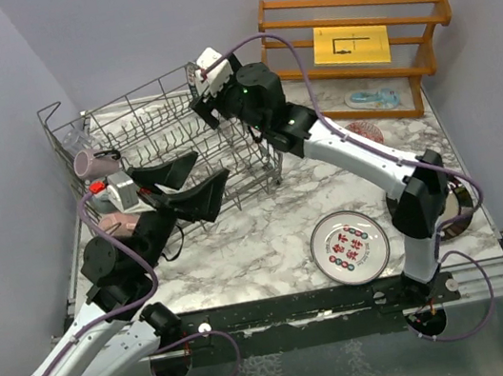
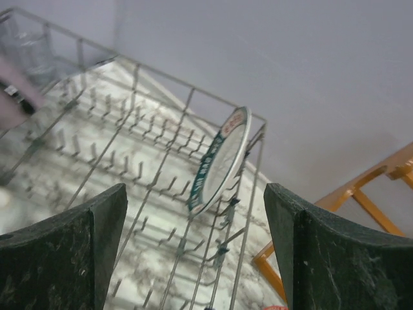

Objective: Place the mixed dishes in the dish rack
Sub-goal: Insert the plate into the dish rack, then pick up the plate at the center of the board.

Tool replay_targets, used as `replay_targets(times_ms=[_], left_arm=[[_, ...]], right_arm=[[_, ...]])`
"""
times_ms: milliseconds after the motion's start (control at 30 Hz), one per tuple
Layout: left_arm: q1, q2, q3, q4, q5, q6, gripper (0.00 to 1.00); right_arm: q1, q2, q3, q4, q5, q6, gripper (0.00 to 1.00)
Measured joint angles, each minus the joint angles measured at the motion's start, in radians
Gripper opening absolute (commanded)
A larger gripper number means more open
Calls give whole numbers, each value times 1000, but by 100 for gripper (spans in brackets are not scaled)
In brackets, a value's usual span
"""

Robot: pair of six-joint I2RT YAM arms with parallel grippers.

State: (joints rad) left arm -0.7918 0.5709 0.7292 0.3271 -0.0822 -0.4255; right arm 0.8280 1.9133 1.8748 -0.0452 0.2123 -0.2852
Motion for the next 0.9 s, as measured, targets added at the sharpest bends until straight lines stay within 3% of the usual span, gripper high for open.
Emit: replay_targets(times_ms=[233,467,633,800,900], left_arm=[[0,59,-34,114,176,-50,93],[0,179,-129,243,319,-154,93],[0,266,-156,283,377,-239,90],[-31,371,-146,247,387,-294,88],[-138,441,-93,107,295,-266,87]], right_arm=[[-84,-197,-151,-228,-391,-34,89],[-422,-503,-411,-356,-769,-61,92],[-545,-706,-667,-381,-938,-64,92],[-721,-819,-939,-376,-1114,-39,90],[-836,-829,-1075,-368,-1204,-26,89]])
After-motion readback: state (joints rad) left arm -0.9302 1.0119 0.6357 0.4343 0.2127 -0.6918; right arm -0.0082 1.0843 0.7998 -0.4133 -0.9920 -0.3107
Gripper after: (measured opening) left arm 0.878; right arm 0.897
